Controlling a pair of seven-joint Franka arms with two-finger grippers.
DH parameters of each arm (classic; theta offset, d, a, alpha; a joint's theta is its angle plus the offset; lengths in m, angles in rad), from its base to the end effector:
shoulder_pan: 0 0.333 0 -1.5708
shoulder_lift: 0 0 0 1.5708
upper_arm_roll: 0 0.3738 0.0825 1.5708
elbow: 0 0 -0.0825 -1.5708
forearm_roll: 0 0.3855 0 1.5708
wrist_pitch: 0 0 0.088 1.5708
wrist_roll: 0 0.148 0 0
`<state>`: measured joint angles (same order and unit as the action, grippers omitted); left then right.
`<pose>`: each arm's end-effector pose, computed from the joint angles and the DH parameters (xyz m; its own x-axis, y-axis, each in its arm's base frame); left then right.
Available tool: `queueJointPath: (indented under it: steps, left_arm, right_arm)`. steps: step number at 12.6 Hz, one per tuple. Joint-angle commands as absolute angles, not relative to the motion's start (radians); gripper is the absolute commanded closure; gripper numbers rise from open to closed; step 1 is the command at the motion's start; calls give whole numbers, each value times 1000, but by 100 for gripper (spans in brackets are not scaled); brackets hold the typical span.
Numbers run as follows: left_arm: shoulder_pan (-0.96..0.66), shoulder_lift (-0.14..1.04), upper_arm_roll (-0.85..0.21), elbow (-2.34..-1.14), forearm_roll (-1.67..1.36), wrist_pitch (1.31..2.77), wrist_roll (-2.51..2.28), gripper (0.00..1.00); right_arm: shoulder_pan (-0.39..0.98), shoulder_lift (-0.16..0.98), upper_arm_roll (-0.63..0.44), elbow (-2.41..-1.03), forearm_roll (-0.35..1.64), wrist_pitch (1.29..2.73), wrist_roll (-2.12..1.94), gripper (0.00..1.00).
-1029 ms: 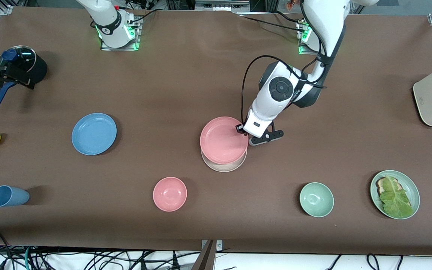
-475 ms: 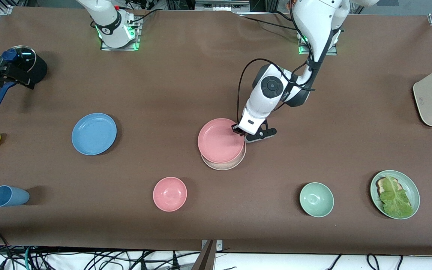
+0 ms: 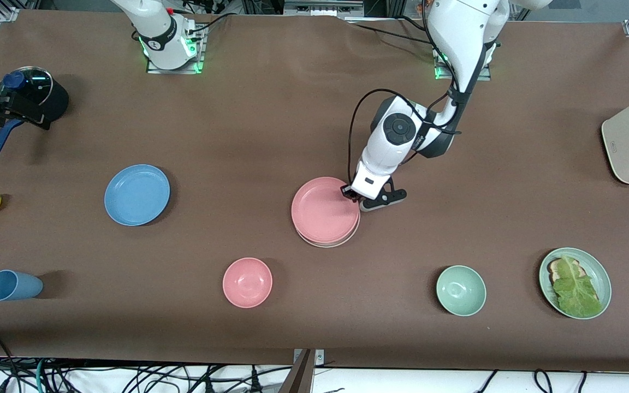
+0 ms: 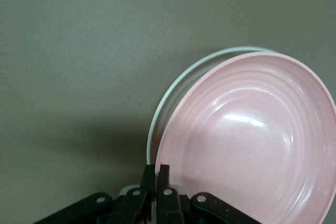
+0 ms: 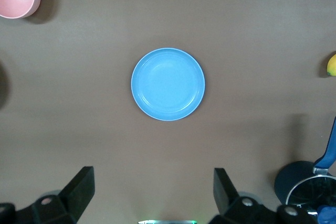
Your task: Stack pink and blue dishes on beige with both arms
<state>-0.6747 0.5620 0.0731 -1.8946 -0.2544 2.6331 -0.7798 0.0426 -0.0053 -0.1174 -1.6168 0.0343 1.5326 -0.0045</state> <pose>0.5670 -0.3922 0.2296 0.9288 0.3691 0.0335 0.3552 -0.9122 0.2042 0.5440 -0.0357 0.6196 0.9945 -0.0687 -0.0787 -0.0716 -0.9968 -0.0352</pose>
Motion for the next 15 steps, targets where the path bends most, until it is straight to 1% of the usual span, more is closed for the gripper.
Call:
queueJointPath:
  steps: [1, 2, 3, 4, 5, 6, 7, 9, 10, 12, 13, 14, 15]
  left_arm:
    - [-672, 554, 94, -1890, -225, 2643, -770, 100]
    - [-666, 554, 95, -1884, -225, 2642, -770, 99]
    - [-666, 554, 100, -1873, -230, 2640, -772, 73]
    - [-666, 554, 101, -1870, -232, 2640, -772, 52]
    - [-664, 554, 106, -1867, -232, 2640, -772, 26]
    - [-666, 554, 106, -1867, -232, 2640, -772, 4]
    - [-666, 554, 107, -1867, -229, 2640, -770, 1]
    - [-663, 536, 120, -1867, -224, 2623, -753, 1]
    - [-664, 505, 152, -1864, -222, 2552, -691, 1]
    - [-661, 453, 242, -1788, -224, 2325, -460, 1]
    - [-658, 443, 288, -1704, -229, 2183, -377, 1]
    - [-643, 443, 313, -1616, -232, 2045, -323, 1]
    - [-605, 443, 316, -1542, -232, 1942, -281, 0]
  right_arm:
    - [41, -31, -114, -1637, 32, 1529, 3, 0]
    - [41, -31, -114, -1637, 32, 1529, 3, 0]
    - [41, -31, -114, -1637, 32, 1529, 3, 0]
    - [41, -31, -114, -1637, 32, 1529, 3, 0]
    - [41, -31, -114, -1637, 32, 1529, 3, 0]
    - [41, -31, -114, -1637, 32, 1529, 3, 0]
    - [41, -31, -114, -1637, 32, 1529, 3, 0]
    - [41, -31, -114, -1637, 32, 1529, 3, 0]
    - [41, -31, -114, -1637, 32, 1529, 3, 0]
    - [41, -31, -114, -1637, 31, 1529, 3, 0]
    - [41, -31, -112, -1637, 28, 1529, 3, 0]
    - [41, -31, -113, -1637, 29, 1534, 3, 0]
    - [41, -29, -114, -1637, 31, 1539, 3, 0]
